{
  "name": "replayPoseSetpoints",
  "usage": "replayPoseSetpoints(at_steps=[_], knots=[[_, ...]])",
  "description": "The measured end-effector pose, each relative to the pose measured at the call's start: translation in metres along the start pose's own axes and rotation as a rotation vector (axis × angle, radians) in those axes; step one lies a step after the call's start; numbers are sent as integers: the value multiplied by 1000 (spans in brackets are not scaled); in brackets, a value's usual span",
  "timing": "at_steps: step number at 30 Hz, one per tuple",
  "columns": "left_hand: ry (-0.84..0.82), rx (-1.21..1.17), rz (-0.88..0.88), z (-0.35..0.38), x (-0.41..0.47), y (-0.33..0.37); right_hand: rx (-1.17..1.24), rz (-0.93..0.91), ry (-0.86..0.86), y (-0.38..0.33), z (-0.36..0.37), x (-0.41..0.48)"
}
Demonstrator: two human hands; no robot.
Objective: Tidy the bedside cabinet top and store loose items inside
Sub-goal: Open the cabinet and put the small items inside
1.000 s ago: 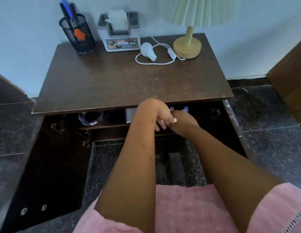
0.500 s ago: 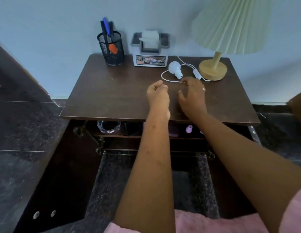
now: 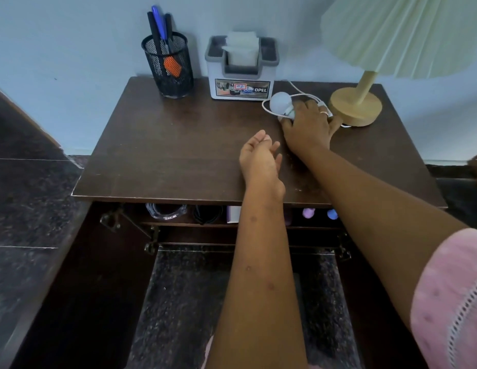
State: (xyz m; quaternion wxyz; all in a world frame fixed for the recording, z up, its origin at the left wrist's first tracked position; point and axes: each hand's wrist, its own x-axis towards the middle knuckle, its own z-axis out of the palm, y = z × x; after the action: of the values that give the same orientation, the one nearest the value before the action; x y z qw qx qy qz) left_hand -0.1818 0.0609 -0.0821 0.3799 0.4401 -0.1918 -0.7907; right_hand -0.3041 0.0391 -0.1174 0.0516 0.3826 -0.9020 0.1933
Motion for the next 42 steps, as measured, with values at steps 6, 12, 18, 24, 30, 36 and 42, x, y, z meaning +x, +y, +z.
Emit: replayPoseSetpoints(at_steps=[6, 12, 18, 24, 30, 36, 42], knots=[[-16, 10, -7, -6, -8, 1, 197, -9, 27, 2, -10, -18], [-135, 152, 96, -6, -16, 2, 453, -156, -66, 6, -19, -52], [-195, 318, 126, -2, -12, -1, 392, -307, -157, 11, -21, -65], [-30, 418, 205, -6, -4, -10, 264, -332, -210, 10, -20, -62], [-36, 349, 193, -15, -19, -10, 428, -208, -131, 10, -31, -76], [-215, 490, 106, -19, -39, 1, 638, -229, -94, 37, -48, -155], [-435, 831, -142, -21, -68, -5, 633, -109, -98, 64, -77, -184]])
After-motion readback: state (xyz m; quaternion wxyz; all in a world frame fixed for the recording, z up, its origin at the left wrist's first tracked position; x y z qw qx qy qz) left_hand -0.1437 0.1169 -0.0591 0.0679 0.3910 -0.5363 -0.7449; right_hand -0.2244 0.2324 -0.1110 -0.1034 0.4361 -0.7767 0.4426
